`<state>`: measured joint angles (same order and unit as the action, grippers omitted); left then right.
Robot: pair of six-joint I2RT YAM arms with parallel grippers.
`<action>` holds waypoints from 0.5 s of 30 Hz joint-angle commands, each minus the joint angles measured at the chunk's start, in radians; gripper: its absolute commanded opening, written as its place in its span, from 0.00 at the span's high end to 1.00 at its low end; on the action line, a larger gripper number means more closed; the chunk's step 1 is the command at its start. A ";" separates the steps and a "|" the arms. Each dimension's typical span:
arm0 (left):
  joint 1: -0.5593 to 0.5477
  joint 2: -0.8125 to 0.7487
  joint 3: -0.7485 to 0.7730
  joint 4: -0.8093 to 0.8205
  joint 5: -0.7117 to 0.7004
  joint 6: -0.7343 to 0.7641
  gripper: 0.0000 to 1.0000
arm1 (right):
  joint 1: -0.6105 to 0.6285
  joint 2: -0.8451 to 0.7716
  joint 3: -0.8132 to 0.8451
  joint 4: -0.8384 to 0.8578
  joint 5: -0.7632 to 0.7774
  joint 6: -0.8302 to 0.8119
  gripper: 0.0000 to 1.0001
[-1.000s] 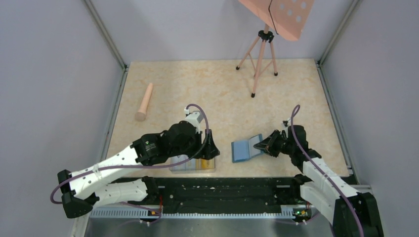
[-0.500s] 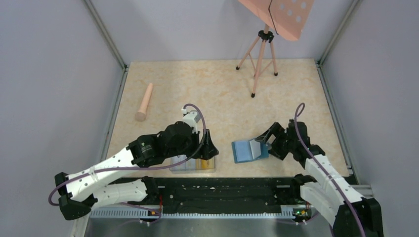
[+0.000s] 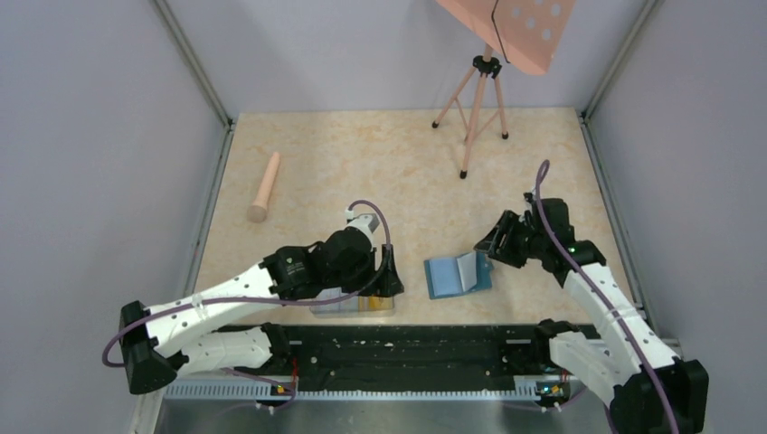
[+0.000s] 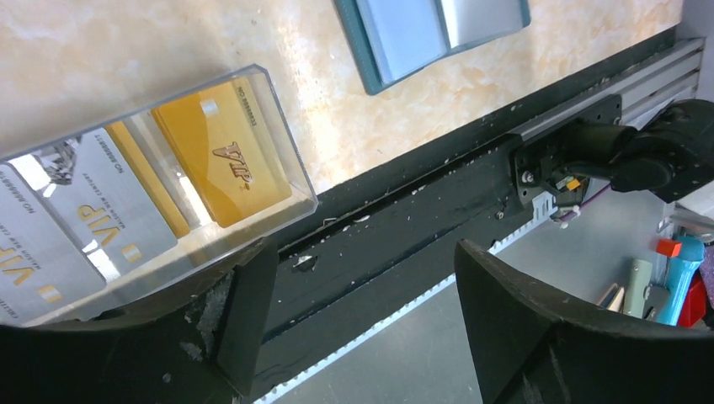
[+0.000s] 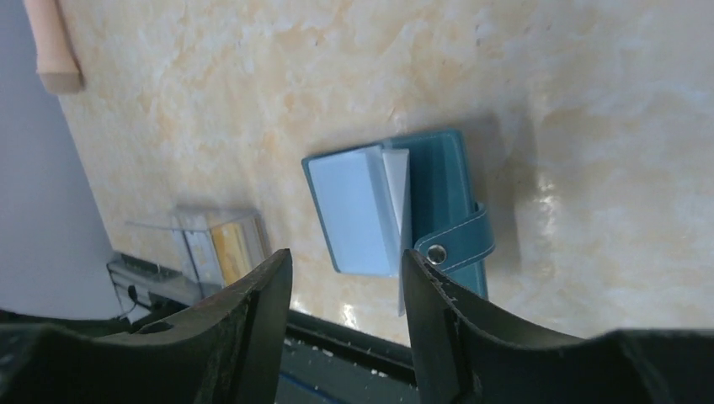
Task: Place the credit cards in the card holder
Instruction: Place the card holder at the center of the board.
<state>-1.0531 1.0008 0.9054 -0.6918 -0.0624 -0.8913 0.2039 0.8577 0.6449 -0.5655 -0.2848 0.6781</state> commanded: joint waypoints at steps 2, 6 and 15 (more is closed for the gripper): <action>0.018 0.053 -0.017 0.080 0.057 -0.039 0.18 | 0.092 0.119 -0.005 0.077 -0.133 -0.020 0.63; 0.027 0.071 -0.019 0.080 0.101 -0.052 0.18 | 0.147 0.236 -0.013 0.093 -0.097 -0.028 0.91; 0.102 0.005 -0.107 0.125 0.172 -0.111 0.17 | 0.145 0.471 0.009 0.007 0.145 -0.092 1.00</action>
<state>-0.9874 1.0584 0.8387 -0.6285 0.0612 -0.9611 0.3466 1.2491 0.6407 -0.5438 -0.2501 0.6239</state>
